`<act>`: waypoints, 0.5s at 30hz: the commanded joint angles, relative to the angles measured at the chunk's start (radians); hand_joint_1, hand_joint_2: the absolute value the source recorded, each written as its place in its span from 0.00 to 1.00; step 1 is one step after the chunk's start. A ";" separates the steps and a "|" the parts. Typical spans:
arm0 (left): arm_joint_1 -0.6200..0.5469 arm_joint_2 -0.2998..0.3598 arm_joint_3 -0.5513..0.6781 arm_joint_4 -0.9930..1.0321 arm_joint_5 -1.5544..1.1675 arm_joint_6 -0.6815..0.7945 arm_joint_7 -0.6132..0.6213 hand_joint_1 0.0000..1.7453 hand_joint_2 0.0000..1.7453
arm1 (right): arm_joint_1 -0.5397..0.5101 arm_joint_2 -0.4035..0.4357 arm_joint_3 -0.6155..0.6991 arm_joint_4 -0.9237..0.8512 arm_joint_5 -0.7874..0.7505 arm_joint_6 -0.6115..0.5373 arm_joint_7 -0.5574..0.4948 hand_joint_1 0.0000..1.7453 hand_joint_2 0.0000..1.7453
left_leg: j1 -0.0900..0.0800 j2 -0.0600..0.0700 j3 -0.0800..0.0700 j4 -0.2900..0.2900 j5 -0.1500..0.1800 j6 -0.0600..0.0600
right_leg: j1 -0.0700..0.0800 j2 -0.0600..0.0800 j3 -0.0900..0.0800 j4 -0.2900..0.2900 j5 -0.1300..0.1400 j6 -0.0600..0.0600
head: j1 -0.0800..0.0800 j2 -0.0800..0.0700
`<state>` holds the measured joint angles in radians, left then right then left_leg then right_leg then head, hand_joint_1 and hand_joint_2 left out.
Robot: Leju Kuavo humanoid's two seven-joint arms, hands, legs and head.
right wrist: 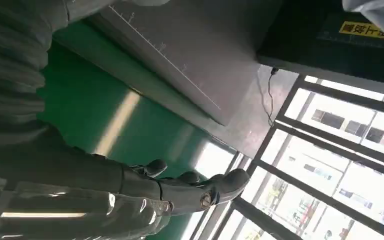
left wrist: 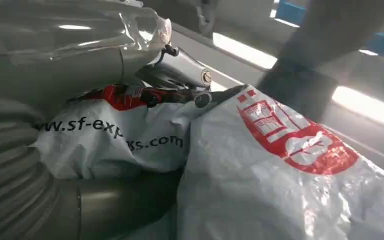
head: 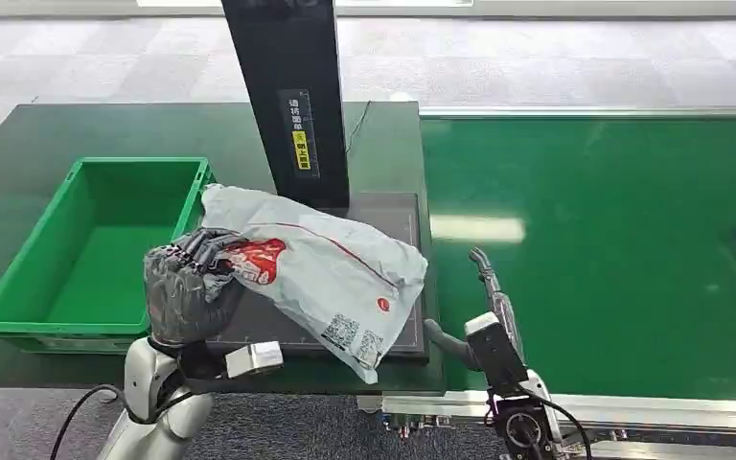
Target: Moved the parcel from conveyor to table for the left to box.
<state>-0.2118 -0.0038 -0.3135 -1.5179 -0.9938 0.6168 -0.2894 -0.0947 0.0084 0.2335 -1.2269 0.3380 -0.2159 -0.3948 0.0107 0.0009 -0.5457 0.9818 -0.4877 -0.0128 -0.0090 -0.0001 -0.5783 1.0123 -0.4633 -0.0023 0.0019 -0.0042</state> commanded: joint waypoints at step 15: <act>-0.281 0.085 0.406 0.517 0.096 -0.124 0.289 1.00 1.00 | 0.065 0.000 0.081 -0.104 0.004 0.080 0.045 0.00 1.00 | 0.000 0.002 0.000 0.000 0.001 0.000 | 0.001 0.001 -0.001 0.000 0.000 -0.001 | 0.000 0.000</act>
<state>-0.4061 0.0500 -0.0388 -1.1779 -0.9689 0.4799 0.0183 -0.0150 0.0099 0.2777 -1.3283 0.3227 -0.1449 -0.3597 0.0108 0.0020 -0.5467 0.9818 -0.4872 -0.0132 -0.0089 0.0007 -0.5797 1.0126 -0.4632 -0.0025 0.0019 -0.0042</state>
